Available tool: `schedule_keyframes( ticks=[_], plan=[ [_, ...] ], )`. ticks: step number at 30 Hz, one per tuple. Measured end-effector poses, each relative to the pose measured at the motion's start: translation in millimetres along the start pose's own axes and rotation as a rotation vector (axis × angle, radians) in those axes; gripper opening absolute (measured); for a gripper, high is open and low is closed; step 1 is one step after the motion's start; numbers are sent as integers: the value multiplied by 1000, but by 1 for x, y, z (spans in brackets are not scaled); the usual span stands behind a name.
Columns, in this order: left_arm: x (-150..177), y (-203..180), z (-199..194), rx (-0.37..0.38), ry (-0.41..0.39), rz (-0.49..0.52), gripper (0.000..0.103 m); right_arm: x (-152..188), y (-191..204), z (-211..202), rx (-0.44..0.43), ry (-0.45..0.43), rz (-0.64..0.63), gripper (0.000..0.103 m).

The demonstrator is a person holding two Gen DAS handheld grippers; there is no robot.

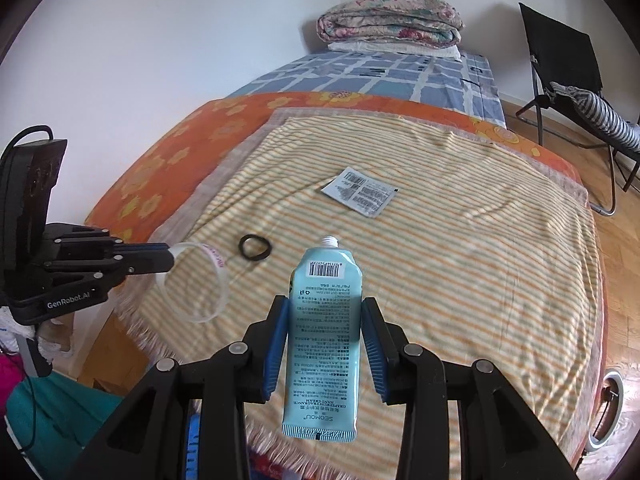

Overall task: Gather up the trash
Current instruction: 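Carry the white band and light-blue tube in both tools over the basket, then open both tools to drop the band and tube into the basket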

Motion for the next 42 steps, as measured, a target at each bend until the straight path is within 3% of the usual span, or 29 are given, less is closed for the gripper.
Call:
schedule_keyframes(
  ticks=[14,26,42],
  plan=[
    [56,-52,-16,35,12,110,1,62,25,-34,-34,17,31,37],
    [102,-61,-5,41,71,148,1,120,46,-35,-55,60,59,37],
    [159,-74,19,49,172,179,1,171,62,-22,-90,139,68,38]
  ],
)
Point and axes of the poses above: each gripper's, at about its wrist camera, not at the fingertips, and z roughly the way its jaws point, y to its left, x to its underside, the point moved 10 cm from there along z, roughly the way its jaws point, and after that the axes turned 6 degrees about -z, right-handed, at the moved point
